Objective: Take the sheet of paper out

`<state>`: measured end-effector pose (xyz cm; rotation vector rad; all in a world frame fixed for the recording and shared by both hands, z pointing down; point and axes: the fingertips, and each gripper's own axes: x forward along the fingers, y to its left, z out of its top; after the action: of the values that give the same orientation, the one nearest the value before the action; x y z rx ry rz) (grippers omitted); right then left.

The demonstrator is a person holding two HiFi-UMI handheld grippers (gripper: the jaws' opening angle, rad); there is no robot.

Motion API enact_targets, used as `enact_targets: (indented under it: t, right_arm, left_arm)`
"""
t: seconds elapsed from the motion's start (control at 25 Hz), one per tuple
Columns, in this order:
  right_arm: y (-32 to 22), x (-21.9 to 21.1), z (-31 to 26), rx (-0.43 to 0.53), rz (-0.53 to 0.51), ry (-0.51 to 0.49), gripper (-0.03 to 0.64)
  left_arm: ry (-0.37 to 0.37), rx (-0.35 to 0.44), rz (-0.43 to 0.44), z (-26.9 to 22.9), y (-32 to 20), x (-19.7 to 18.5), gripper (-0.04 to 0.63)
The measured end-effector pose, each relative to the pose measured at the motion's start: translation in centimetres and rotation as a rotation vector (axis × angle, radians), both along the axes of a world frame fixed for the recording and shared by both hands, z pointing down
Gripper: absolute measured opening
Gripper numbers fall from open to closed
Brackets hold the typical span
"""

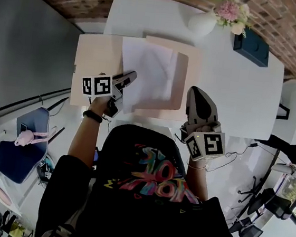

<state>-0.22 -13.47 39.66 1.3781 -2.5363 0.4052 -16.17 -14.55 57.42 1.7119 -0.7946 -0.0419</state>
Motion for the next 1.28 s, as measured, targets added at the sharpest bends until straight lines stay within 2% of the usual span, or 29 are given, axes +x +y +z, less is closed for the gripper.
enact_targets:
  t: [0.28,0.64,0.92,1.28]
  right_arm:
    - [-0.3,-3.3,0.0,0.0,-0.069,-0.015,0.018]
    - [-0.8,-6.7,-0.9,0.025,-0.149,-0.039,0.018]
    - [-1.0,-6.8,-2.0,0.061,-0.175,-0.047,0.018]
    - [-0.2,-4.1,-3.7,0.107,-0.148,-0.047,0.018]
  left_arm:
    - [0.0,0.005,-0.105,-1.0,1.8,-5.2,0.023]
    - [-0.007,0.075,-0.212,-4.5,3.0,-9.7,0.023]
    - [-0.026,0.179,-0.25,-8.5,3.3,-10.0,0.023]
    - [-0.091,0.338,-0.256,-14.2,3.2,-7.3,0.023]
